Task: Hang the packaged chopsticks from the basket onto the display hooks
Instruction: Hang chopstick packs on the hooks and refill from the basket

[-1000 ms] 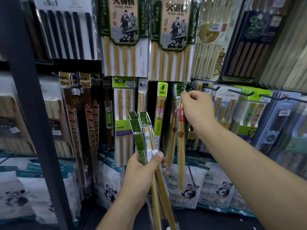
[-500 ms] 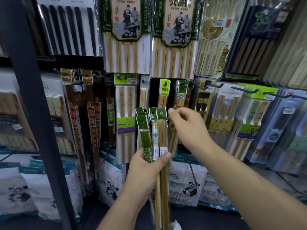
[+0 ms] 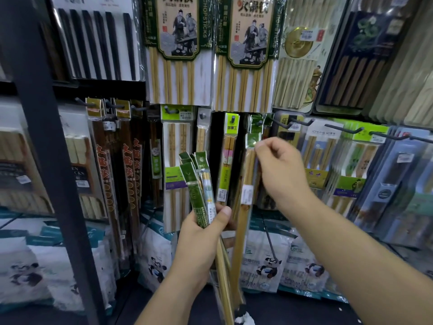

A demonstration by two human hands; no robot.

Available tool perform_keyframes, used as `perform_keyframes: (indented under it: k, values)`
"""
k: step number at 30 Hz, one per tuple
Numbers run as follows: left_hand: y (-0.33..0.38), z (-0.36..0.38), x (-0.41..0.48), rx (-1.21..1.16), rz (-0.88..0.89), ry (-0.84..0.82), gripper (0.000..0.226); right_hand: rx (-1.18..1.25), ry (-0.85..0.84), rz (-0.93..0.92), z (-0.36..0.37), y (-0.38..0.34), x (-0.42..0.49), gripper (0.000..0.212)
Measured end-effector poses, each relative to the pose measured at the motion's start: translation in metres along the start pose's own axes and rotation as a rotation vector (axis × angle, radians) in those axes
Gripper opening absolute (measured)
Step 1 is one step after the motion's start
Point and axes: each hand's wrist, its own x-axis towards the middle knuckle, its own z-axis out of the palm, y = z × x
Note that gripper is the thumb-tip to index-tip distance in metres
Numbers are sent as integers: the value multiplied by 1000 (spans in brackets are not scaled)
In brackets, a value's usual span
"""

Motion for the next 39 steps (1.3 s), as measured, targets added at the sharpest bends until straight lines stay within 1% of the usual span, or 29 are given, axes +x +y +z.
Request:
perform_keyframes:
  k: [2,4,7,9,13,15,18,22,23,26,27,28,30,32,37,39]
  values:
    - [0,-1,1,-40,-10,16,6,31,65,-17,-5,-6,11,26]
    - [-1,-2,1,-29,-11,20,15,31,77,-21,-6,-9,19,28]
    - [-2,-2,1,-31,-20,-1,16,24,86,-20,-4,-10,26,28]
    - [-3,-2,1,-23,-19,-6,15,18,81,-38,-3,-11,26,26]
    - [-3,-2,2,-31,-13,-13,13,-1,0,-133,-2,-9,15,25]
    - [-4,-2,3,-26,-4,-15,12,-11,15,-164,-3,-9,12,25]
    - [-5,-2,2,-9,-4,-27,11,7,119,-104,-4,-9,20,24]
    - [-3,-2,1,0,-1,-23,14,43,139,-39,-4,-4,29,30]
    - [-3,-3,1,11,11,-23,19,49,146,-33,-3,-4,31,31]
    - [-1,-3,-1,76,31,-33,47,38,168,-15,-1,-5,34,37]
    - [0,-4,-1,83,34,-36,51,36,172,-7,-1,-5,36,38]
    - [0,-4,-1,78,35,-43,50,37,176,0,0,-4,36,39]
    - [2,-4,-2,52,32,-66,37,43,188,10,1,-4,36,38]
    - [4,-3,-2,36,29,-82,33,50,193,17,1,-4,36,36]
    - [4,-3,-3,16,26,-93,44,61,163,-11,2,-6,34,39]
    - [4,-3,-3,16,30,-99,45,61,162,-13,3,-7,34,38]
